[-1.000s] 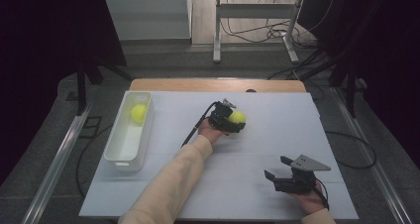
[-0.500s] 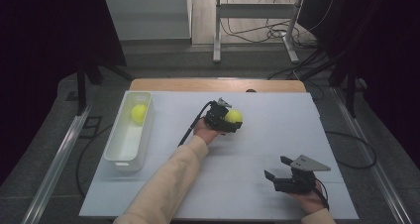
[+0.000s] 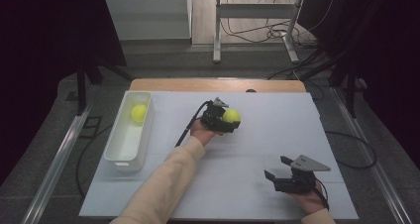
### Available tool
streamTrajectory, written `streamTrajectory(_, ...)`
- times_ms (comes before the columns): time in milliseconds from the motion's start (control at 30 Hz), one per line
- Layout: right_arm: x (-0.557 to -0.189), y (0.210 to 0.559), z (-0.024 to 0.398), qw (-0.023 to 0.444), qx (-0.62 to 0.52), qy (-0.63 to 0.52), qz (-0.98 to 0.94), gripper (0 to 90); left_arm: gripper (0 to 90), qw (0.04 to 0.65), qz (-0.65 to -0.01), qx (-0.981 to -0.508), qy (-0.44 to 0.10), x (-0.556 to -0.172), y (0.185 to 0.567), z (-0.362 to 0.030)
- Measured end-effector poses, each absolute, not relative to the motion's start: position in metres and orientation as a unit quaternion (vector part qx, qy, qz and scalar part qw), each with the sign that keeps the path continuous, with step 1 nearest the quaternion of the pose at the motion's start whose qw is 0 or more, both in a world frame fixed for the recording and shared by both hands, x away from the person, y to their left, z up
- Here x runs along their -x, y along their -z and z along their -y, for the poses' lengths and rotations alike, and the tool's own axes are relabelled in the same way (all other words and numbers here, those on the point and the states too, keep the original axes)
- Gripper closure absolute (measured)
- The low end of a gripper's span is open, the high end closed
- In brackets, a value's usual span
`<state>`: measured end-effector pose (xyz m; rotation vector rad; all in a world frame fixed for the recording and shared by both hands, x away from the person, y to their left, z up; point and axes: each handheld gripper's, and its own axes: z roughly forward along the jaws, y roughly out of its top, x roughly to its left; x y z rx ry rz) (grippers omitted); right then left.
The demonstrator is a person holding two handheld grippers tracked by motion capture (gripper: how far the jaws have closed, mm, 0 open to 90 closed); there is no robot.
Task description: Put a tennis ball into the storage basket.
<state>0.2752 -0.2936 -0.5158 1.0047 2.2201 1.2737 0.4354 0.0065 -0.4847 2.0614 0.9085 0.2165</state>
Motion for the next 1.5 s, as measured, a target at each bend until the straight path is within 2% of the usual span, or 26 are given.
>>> streamTrajectory(1500, -0.275, 0.516, 0.293, 0.196, -0.358, -0.453, -0.793, 17.0, 26.8, 0.454, -0.342, -0.816, -0.101, -0.402, 0.464, -0.032)
